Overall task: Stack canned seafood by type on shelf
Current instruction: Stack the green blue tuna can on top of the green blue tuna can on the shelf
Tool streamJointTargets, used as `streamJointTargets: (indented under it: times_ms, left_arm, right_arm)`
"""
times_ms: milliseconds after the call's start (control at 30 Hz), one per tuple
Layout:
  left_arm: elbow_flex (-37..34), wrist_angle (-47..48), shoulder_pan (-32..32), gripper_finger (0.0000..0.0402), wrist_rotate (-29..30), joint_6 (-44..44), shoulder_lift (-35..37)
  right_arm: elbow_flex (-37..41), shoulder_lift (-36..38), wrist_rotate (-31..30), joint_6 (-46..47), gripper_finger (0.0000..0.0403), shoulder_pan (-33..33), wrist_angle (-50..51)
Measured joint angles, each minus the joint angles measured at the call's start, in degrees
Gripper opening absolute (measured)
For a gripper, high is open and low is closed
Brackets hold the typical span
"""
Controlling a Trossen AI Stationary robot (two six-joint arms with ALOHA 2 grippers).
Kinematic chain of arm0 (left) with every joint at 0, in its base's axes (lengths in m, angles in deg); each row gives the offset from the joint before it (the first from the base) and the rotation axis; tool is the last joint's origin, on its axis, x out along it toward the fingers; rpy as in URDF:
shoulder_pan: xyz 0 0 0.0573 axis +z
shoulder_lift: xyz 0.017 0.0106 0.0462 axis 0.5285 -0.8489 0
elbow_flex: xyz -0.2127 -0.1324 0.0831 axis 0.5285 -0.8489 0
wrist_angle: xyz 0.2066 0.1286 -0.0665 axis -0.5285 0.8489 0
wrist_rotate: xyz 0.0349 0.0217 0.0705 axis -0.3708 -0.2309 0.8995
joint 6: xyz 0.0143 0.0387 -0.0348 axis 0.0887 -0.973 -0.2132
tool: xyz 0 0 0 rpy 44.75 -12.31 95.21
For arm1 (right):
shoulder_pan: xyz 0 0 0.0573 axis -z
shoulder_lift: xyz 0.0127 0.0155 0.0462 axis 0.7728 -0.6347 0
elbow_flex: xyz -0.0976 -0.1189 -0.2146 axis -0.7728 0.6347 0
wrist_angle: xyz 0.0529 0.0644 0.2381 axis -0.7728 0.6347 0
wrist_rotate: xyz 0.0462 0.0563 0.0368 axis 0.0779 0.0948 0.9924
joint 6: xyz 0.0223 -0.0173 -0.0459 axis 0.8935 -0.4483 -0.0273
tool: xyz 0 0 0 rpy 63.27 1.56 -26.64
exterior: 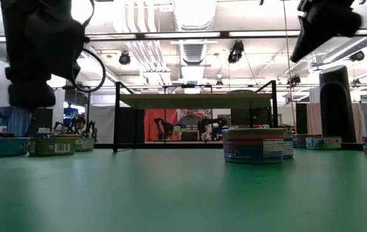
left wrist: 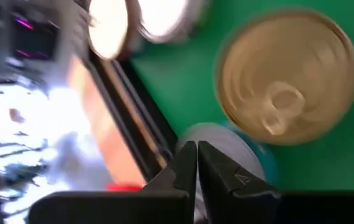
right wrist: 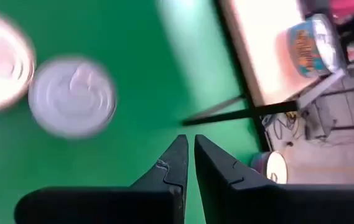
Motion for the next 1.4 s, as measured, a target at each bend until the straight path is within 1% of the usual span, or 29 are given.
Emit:
streamJointTargets:
  times_ms: [133,200,267,367,433,567,633,733,833,1000,1100,1233,1300,1400]
  left_arm:
    - [0.5,0.3,-0.4,0.0,-12.2,-1.5,3.0]
    - [0.6,0.7,-0.6,0.0,-16.8,-2.1,4.3]
    - [0.5,1.4,-0.7,0.0,-19.7,-2.7,5.0]
    - [0.1,3.7,0.3,0.0,-21.2,-2.5,4.8]
    - [0.0,4.5,1.7,0.0,-20.8,-2.5,3.7]
    - [-0.3,4.3,4.9,0.0,-15.1,-2.2,1.0]
    - [-0.4,4.0,6.8,0.0,-13.8,-2.0,-1.0]
    - [-0.7,3.3,9.0,0.0,-13.9,-2.9,-4.0]
    - [-1.4,1.9,10.5,0.0,-15.8,-4.8,-6.6]
    - [-3.5,-4.0,12.1,0.0,-16.1,-7.4,-10.1]
    - [-4.6,-8.0,12.2,0.0,-14.5,-9.4,-12.2]
    - [-4.2,-8.9,11.8,0.0,-14.5,-10.9,-14.6]
    - [-3.0,-9.0,10.7,0.0001,-15.6,-11.6,-15.3]
    - [1.3,-10.2,7.3,0.0001,-16.3,-12.9,-15.9]
  right_arm:
    - [1.2,0.9,0.1,3.7,0.0022,0.0,-0.9]
    - [1.8,0.7,0.5,4.9,0.0022,0.0,-1.5]
    - [2.2,0.5,0.5,5.4,0.0022,0.0,-1.5]
    - [3.6,0.5,0.4,5.6,0.0022,-0.1,-4.4]
    - [4.4,0.5,0.5,5.0,0.0022,-0.1,-6.4]
    - [4.6,0.4,1.5,4.8,0.0022,-0.1,-7.2]
    - [4.6,0.4,1.7,4.7,0.0022,-0.2,-7.3]
    - [4.6,0.4,1.7,4.7,0.0022,-0.2,-7.3]
    - [4.6,0.4,1.7,4.7,0.0022,-0.3,-7.3]
    - [5.4,0.4,2.1,4.7,0.0022,-0.4,-7.3]
    - [6.2,0.4,2.1,4.7,0.0022,-0.4,-7.2]
    - [6.5,0.4,2.1,3.7,0.0022,-0.4,-7.2]
    - [6.5,0.4,2.0,3.2,0.0022,-0.4,-7.2]
    - [6.5,0.4,2.0,3.2,0.0022,-0.4,-7.2]
